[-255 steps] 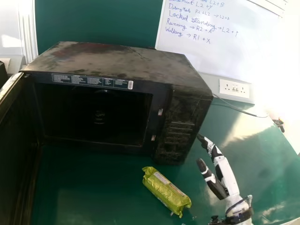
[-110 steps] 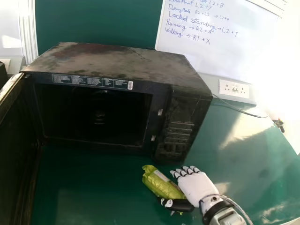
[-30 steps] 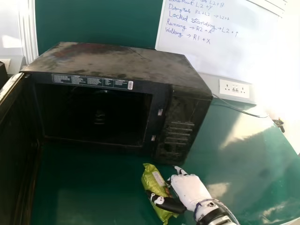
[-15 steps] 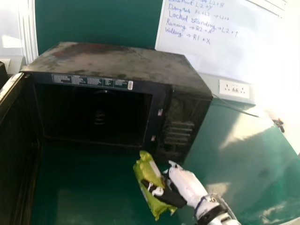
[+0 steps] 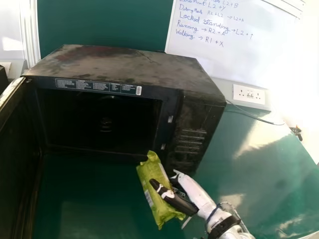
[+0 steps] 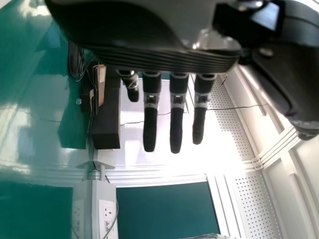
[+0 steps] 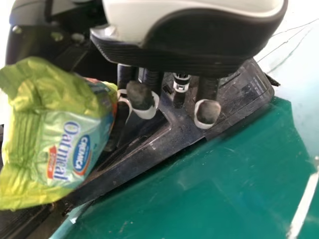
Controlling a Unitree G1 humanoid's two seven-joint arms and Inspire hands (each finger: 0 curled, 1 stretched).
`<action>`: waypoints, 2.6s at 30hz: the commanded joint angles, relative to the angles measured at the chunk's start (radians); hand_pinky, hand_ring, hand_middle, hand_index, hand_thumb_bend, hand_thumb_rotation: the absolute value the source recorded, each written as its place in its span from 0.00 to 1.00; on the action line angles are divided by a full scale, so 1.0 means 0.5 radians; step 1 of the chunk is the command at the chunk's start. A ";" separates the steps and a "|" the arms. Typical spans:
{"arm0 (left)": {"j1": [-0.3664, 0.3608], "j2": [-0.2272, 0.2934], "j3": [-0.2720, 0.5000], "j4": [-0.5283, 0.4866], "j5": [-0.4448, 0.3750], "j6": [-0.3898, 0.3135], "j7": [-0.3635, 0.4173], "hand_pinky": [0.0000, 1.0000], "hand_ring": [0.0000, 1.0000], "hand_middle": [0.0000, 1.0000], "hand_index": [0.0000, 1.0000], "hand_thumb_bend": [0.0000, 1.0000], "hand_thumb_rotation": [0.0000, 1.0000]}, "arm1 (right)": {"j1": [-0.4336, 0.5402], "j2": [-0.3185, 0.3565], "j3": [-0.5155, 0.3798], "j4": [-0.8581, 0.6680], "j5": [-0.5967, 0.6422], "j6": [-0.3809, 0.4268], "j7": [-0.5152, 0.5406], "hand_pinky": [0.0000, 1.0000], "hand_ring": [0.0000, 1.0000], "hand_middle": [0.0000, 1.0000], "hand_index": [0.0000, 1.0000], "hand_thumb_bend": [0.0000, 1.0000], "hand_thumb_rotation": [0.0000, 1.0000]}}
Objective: Put biscuit inside oven
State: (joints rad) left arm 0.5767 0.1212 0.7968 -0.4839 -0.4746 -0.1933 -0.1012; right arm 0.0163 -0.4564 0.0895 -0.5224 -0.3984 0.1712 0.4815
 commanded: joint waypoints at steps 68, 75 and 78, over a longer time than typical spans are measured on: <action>0.055 -0.070 -0.021 -0.075 0.026 0.019 0.006 0.43 0.56 0.66 0.74 0.77 0.62 | -1.212 0.677 0.653 0.848 -0.455 0.190 -0.283 0.00 0.00 0.00 0.00 0.79 0.00; 0.065 -0.080 -0.023 -0.087 0.021 0.021 0.005 0.34 0.49 0.63 0.74 0.76 0.57 | -1.384 0.746 0.631 1.093 -0.422 0.178 -0.383 0.00 0.00 0.00 0.00 0.80 0.00; 0.073 -0.085 -0.027 -0.106 0.012 0.034 0.009 0.35 0.49 0.62 0.74 0.76 0.57 | -1.469 0.772 0.627 1.217 -0.413 0.175 -0.428 0.00 0.00 0.00 0.00 0.81 0.00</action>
State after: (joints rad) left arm 0.6041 0.0847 0.7952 -0.5188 -0.4559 -0.1818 -0.0994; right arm -0.6777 -0.0831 0.4129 0.0640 -0.6109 0.2674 0.2876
